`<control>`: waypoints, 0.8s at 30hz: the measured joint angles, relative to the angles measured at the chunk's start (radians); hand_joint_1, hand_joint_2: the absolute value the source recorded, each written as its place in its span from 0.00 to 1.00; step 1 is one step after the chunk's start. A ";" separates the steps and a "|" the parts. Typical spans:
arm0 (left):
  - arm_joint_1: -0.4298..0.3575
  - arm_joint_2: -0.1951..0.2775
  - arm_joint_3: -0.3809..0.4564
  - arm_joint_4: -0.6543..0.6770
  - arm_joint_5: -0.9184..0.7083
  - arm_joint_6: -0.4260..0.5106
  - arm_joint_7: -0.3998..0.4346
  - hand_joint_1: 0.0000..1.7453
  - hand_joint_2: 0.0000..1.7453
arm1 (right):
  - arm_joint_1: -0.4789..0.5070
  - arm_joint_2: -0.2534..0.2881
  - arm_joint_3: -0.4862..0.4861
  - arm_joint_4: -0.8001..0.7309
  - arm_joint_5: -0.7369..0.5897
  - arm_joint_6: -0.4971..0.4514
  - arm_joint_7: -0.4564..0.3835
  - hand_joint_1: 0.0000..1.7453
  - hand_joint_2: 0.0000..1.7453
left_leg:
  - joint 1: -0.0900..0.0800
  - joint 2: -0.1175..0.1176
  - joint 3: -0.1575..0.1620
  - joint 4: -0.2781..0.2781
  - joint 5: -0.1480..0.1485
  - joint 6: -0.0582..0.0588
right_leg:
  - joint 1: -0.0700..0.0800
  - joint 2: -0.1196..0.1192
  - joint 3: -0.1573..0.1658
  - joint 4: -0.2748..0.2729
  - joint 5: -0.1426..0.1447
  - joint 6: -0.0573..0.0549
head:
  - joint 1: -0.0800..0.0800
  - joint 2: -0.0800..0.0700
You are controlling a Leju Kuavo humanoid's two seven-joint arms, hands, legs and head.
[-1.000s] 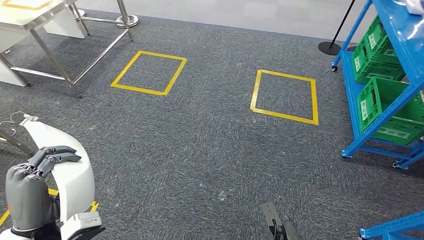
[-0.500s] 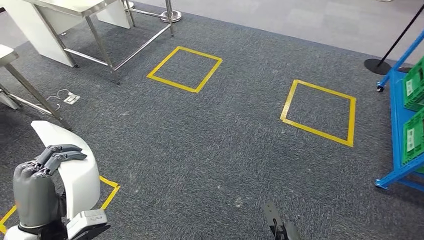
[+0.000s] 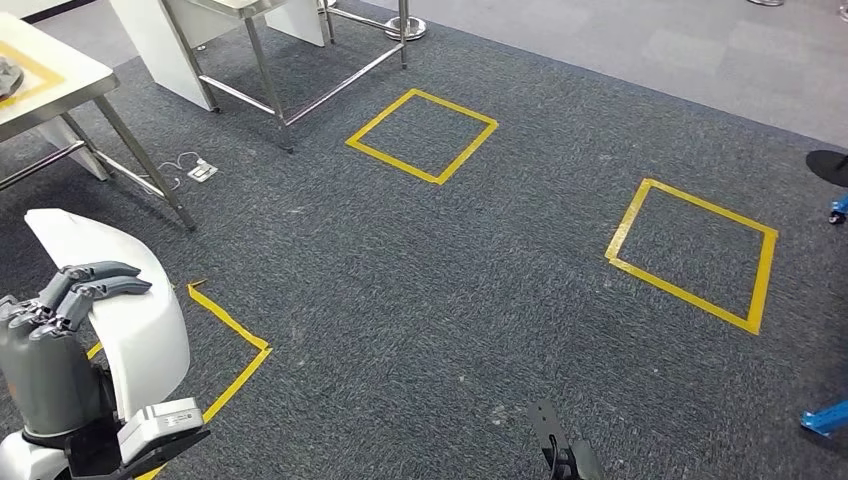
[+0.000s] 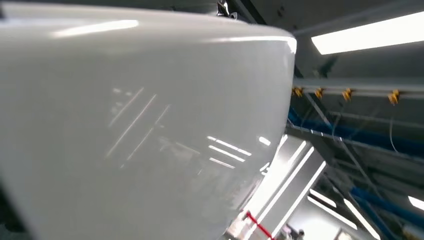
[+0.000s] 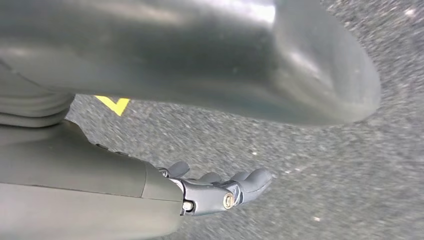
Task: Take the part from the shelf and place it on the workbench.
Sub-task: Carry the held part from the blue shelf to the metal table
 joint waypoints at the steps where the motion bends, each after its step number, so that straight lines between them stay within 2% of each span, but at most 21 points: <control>1: -0.004 -0.004 0.000 0.003 0.003 0.004 -0.001 1.00 1.00 | -0.002 0.000 -0.001 0.000 -0.001 0.000 -0.004 0.00 0.00 | 0.001 -0.016 0.000 -0.003 0.003 0.005 | 0.000 -0.012 0.004 -0.002 -0.002 0.006 | 0.000 0.000; 2: -0.007 -0.006 0.000 0.005 0.005 0.005 -0.002 1.00 1.00 | -0.004 0.001 -0.001 0.000 -0.001 0.000 -0.006 0.00 0.00 | 0.003 -0.029 0.002 -0.006 0.006 0.009 | -0.002 -0.010 0.007 0.000 -0.006 0.013 | 0.001 0.000; 3: -0.010 -0.009 0.000 0.008 0.004 0.008 -0.004 1.00 1.00 | -0.006 0.001 -0.002 0.000 -0.001 0.000 -0.005 0.00 0.00 | 0.006 -0.042 0.003 -0.010 0.009 0.014 | -0.003 0.009 0.004 0.012 -0.016 0.019 | 0.001 0.000; 4: -0.015 -0.013 0.000 0.010 0.000 0.011 -0.006 1.00 1.00 | -0.008 0.002 -0.002 0.000 0.000 0.000 -0.001 0.00 0.00 | 0.010 -0.054 0.005 -0.014 0.013 0.019 | -0.004 0.037 -0.009 0.043 -0.035 0.026 | 0.003 0.000; 6: -0.021 -0.020 -0.003 0.015 -0.012 0.019 -0.009 1.00 1.00 | -0.006 0.003 -0.004 0.000 0.001 -0.001 0.011 0.00 0.00 | 0.014 -0.079 0.004 -0.015 0.016 0.025 | -0.006 0.095 -0.067 0.156 -0.089 0.033 | 0.008 0.000; 7: -0.022 -0.023 -0.005 0.018 -0.017 0.022 -0.010 1.00 1.00 | -0.003 0.004 -0.006 0.000 0.000 -0.002 0.017 0.00 0.00 | 0.014 -0.093 0.002 -0.014 0.017 0.027 | -0.007 0.105 -0.099 0.217 -0.110 0.035 | 0.009 0.000; 8: -0.021 -0.023 -0.007 0.022 -0.020 0.024 -0.010 1.00 1.00 | -0.001 0.004 -0.007 0.000 0.000 -0.003 0.022 0.00 0.00 | 0.015 -0.108 0.001 -0.013 0.017 0.028 | -0.007 0.110 -0.122 0.253 -0.115 0.036 | 0.010 0.000; 9: -0.021 -0.023 -0.008 0.025 -0.022 0.025 -0.010 1.00 1.00 | 0.001 0.004 -0.008 0.000 -0.001 -0.003 0.025 0.00 0.00 | 0.015 -0.123 0.001 -0.011 0.017 0.027 | -0.008 0.111 -0.129 0.256 -0.100 0.037 | 0.010 0.000; 10: -0.021 -0.023 -0.009 0.029 -0.023 0.025 -0.010 1.00 1.00 | 0.001 0.004 -0.008 0.000 -0.002 -0.003 0.027 0.00 0.00 | 0.016 -0.137 0.001 -0.009 0.016 0.026 | -0.009 0.114 -0.118 0.220 -0.068 0.037 | 0.010 0.000; 11: -0.023 -0.024 -0.010 0.032 -0.023 0.025 -0.010 1.00 1.00 | 0.001 0.004 -0.009 0.000 -0.002 -0.003 0.027 0.00 0.00 | 0.018 -0.151 0.001 -0.006 0.015 0.023 | -0.012 0.124 -0.092 0.157 -0.028 0.038 | 0.010 0.000; 12: -0.025 -0.024 -0.012 0.034 -0.023 0.025 -0.010 1.00 1.00 | 0.000 0.004 -0.009 0.000 -0.003 -0.004 0.027 0.00 0.00 | 0.017 -0.163 -0.002 -0.002 0.014 0.018 | -0.015 0.146 -0.065 0.093 -0.002 0.037 | 0.010 0.000; 14: -0.032 -0.027 -0.015 0.039 -0.023 0.025 -0.010 1.00 1.00 | -0.001 0.004 -0.012 0.000 -0.005 -0.004 0.027 0.00 0.00 | 0.018 -0.185 -0.009 0.003 0.014 0.004 | -0.017 0.181 -0.033 0.015 0.017 0.031 | 0.010 0.000; 15: -0.033 -0.028 -0.016 0.041 -0.023 0.024 -0.010 1.00 1.00 | -0.001 0.004 -0.013 0.000 -0.007 -0.004 0.028 0.00 0.00 | 0.018 -0.195 -0.013 0.002 0.016 -0.003 | -0.015 0.187 -0.030 0.007 0.011 0.026 | 0.010 0.000; 16: -0.034 -0.028 -0.016 0.042 -0.023 0.023 -0.010 1.00 1.00 | -0.001 0.004 -0.015 0.000 -0.008 -0.004 0.028 0.00 0.00 | 0.020 -0.205 -0.016 -0.001 0.018 -0.010 | -0.015 0.177 -0.028 0.005 0.013 0.018 | 0.010 0.000; 17: -0.033 -0.028 -0.017 0.043 -0.023 0.020 -0.008 1.00 1.00 | -0.002 0.006 -0.016 0.000 -0.009 -0.004 0.027 0.00 0.00 | 0.021 -0.207 -0.018 -0.001 0.019 -0.016 | -0.016 0.166 -0.025 0.003 0.015 0.011 | 0.010 0.000; 18: -0.033 -0.028 -0.017 0.044 -0.023 0.018 -0.007 1.00 1.00 | -0.002 0.007 -0.017 0.000 -0.010 -0.004 0.027 0.00 0.00 | 0.020 -0.193 -0.024 0.008 0.014 -0.021 | -0.017 0.155 -0.022 0.000 0.017 0.002 | 0.008 0.000; 19: -0.034 -0.028 -0.017 0.044 -0.022 0.016 -0.005 1.00 1.00 | -0.002 0.008 -0.018 0.000 -0.011 -0.005 0.025 0.00 0.00 | 0.019 -0.168 -0.037 0.034 -0.002 -0.025 | -0.019 0.144 -0.020 -0.003 0.019 -0.005 | 0.005 0.000; 21: -0.036 -0.029 -0.018 0.045 -0.022 0.015 -0.002 1.00 1.00 | 0.001 0.009 -0.021 0.000 -0.012 -0.007 0.023 0.00 0.00 | 0.018 -0.112 -0.087 0.140 -0.058 -0.031 | -0.016 0.120 -0.018 -0.005 0.018 -0.016 | 0.000 0.000; 22: -0.035 -0.030 -0.018 0.047 -0.022 0.015 0.000 1.00 1.00 | 0.002 0.009 -0.022 0.000 -0.013 -0.007 0.022 0.00 0.00 | 0.020 -0.098 -0.119 0.206 -0.085 -0.033 | -0.014 0.107 -0.018 -0.005 0.017 -0.018 | 0.000 0.000; 23: -0.034 -0.030 -0.018 0.049 -0.022 0.015 0.001 1.00 1.00 | 0.004 0.009 -0.024 0.000 -0.013 -0.007 0.022 0.00 0.00 | 0.021 -0.093 -0.142 0.253 -0.100 -0.035 | -0.013 0.093 -0.018 -0.005 0.016 -0.019 | 0.000 0.000; 24: -0.033 -0.030 -0.019 0.051 -0.022 0.015 0.003 1.00 1.00 | 0.004 0.009 -0.024 0.000 -0.014 -0.008 0.022 0.00 0.00 | 0.022 -0.089 -0.151 0.273 -0.098 -0.035 | -0.012 0.079 -0.017 -0.004 0.014 -0.019 | 0.000 0.000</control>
